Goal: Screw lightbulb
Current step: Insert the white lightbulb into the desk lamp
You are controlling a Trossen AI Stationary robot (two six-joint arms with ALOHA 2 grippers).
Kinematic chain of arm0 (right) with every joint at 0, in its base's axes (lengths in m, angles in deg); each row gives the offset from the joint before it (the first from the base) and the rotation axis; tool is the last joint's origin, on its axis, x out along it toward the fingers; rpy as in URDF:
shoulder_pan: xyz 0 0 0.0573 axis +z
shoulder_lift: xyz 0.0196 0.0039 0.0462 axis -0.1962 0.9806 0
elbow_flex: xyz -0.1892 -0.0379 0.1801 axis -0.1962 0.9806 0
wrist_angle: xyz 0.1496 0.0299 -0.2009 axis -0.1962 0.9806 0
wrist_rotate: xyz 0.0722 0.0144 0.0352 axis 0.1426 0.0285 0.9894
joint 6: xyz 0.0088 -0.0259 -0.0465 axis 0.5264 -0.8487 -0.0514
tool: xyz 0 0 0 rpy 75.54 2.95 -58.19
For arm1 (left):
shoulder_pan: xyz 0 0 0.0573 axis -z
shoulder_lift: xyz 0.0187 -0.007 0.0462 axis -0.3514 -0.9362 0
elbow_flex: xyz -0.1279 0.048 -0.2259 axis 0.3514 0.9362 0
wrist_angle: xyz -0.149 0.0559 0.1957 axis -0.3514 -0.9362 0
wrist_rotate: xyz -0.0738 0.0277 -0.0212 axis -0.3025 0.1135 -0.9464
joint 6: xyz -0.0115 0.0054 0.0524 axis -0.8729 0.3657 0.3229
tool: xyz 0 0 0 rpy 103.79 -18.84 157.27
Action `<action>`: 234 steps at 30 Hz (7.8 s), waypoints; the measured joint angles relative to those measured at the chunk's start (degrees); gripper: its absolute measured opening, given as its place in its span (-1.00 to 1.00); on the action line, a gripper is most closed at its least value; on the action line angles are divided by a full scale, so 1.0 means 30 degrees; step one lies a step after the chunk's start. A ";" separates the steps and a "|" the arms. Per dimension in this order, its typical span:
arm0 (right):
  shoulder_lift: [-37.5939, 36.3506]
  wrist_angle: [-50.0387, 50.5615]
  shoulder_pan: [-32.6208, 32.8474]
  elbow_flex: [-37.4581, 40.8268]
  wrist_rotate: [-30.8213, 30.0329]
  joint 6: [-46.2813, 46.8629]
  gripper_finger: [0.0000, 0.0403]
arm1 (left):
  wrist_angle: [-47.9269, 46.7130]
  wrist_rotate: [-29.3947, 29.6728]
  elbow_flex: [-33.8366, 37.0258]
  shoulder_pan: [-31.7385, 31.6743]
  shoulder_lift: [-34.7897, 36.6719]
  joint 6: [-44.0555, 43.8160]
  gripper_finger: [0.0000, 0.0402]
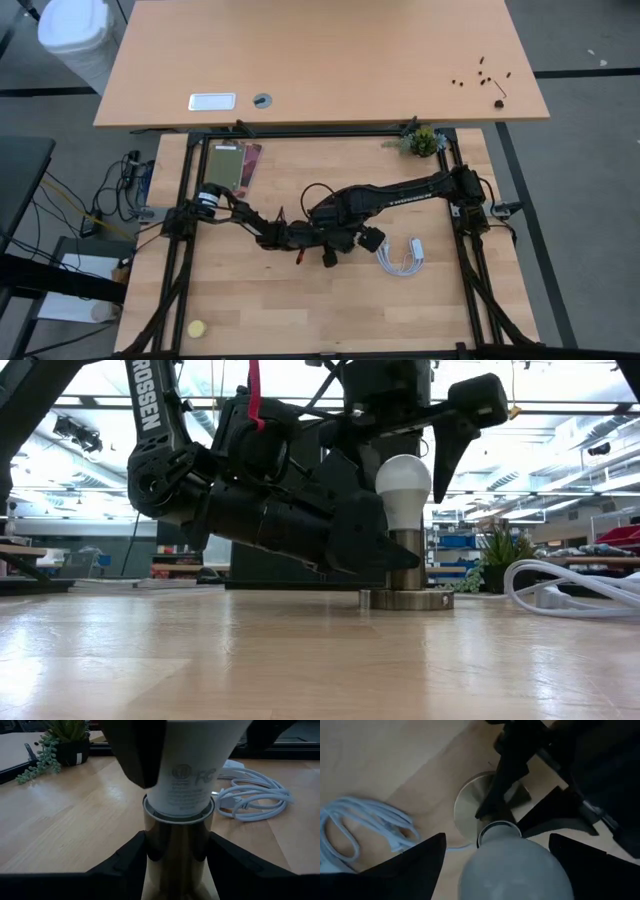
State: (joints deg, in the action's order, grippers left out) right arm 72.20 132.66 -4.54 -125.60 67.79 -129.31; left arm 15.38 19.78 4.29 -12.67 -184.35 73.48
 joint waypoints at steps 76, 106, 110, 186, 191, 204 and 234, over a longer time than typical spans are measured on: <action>-0.0040 -0.2957 -0.0951 0.2426 0.0368 3.3839 0.31 | -0.0098 -0.0058 0.0022 0.0044 0.0000 0.0083 -0.07; 0.0093 -0.0176 -0.0777 0.0401 0.0055 1.2231 0.88 | -0.0221 0.0056 -0.0015 0.0007 0.0015 0.0052 -0.07; 0.0088 -0.0120 -0.0545 0.0386 0.0027 0.8093 0.86 | -0.0236 0.0051 -0.0015 0.0007 0.0015 0.0054 -0.07; -0.0040 -0.2121 -0.1133 0.1719 0.0084 3.0539 0.47 | -0.0229 -0.0007 0.0029 0.0041 0.0000 0.0112 -0.07; -0.0040 -0.2067 -0.1163 0.1712 0.0234 3.0442 0.47 | -0.0236 -0.0010 0.0029 0.0036 0.0000 0.0115 -0.07; 0.0026 -0.1517 -0.1213 0.0947 0.0900 2.7810 0.56 | -0.0292 -0.0022 -0.0005 0.0034 0.0000 0.0076 -0.07; 0.0018 -0.0758 -0.1057 0.0896 0.0838 0.4800 0.51 | -0.0307 -0.0027 -0.0007 0.0029 0.0000 0.0068 -0.07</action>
State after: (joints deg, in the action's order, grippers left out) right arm 72.26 130.38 -7.71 -122.91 70.31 -114.91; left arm 14.46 19.70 4.27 -12.58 -184.35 73.68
